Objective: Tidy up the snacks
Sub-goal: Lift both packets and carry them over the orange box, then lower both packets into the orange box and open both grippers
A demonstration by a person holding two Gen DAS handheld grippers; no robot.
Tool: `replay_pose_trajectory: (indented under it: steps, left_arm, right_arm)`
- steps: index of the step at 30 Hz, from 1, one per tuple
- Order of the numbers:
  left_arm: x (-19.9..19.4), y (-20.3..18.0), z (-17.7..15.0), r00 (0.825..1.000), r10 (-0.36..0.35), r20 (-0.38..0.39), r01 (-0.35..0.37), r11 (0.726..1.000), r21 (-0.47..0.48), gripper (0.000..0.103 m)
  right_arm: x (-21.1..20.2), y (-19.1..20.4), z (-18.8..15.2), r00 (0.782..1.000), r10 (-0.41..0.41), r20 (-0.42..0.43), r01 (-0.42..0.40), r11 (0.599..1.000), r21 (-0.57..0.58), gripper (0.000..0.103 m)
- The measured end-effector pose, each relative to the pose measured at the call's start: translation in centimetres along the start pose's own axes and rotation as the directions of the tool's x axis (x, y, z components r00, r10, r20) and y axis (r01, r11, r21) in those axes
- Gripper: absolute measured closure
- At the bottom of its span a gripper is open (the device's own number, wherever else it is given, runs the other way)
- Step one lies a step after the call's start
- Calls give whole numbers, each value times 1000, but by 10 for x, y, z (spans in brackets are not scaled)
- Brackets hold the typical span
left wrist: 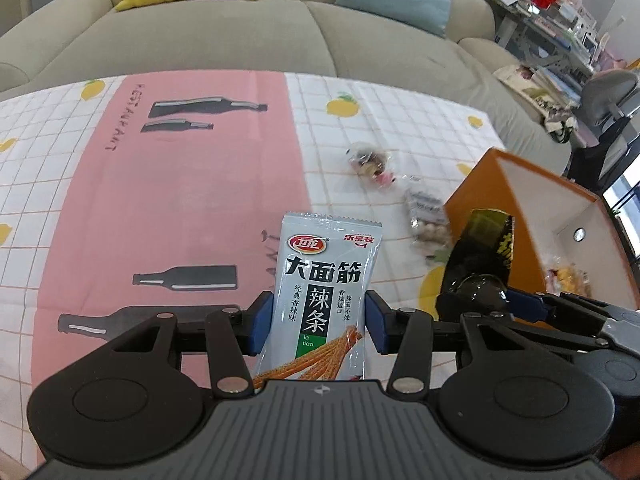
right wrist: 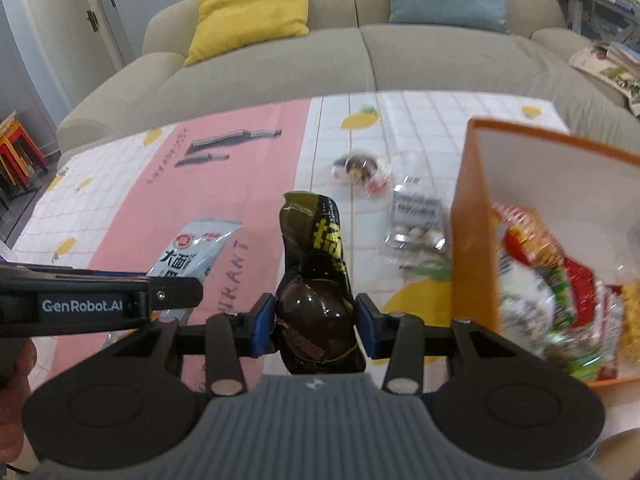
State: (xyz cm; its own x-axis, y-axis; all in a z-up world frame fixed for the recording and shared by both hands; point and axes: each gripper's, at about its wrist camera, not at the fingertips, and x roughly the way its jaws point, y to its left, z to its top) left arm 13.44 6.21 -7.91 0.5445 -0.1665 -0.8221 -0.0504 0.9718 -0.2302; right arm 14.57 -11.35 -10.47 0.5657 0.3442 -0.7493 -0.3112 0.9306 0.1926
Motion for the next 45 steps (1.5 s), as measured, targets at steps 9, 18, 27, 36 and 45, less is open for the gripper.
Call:
replay_pose_trajectory:
  steps: [9, 18, 27, 36, 45]
  left_arm:
    - [-25, -51, 20, 997, -68, 44, 64, 996, 67, 48]
    - [-20, -125, 47, 986, -154, 64, 137, 968, 208, 48]
    - [19, -187, 65, 970, -241, -28, 239, 933, 269, 48]
    - [70, -240, 67, 954, -264, -140, 296, 891, 343, 48]
    - [125, -261, 62, 969, -148, -196, 219, 882, 417, 48]
  right_arm:
    - [-51, -41, 21, 998, -24, 54, 24, 1000, -10, 61]
    - [-83, -97, 38, 991, -117, 65, 120, 992, -41, 61]
    - [-93, -160, 48, 972, -228, 47, 230, 972, -37, 61]
    - [-60, -218, 49, 957, -283, -65, 279, 958, -65, 61]
    - [-20, -239, 41, 938, -319, -137, 294, 940, -171, 61]
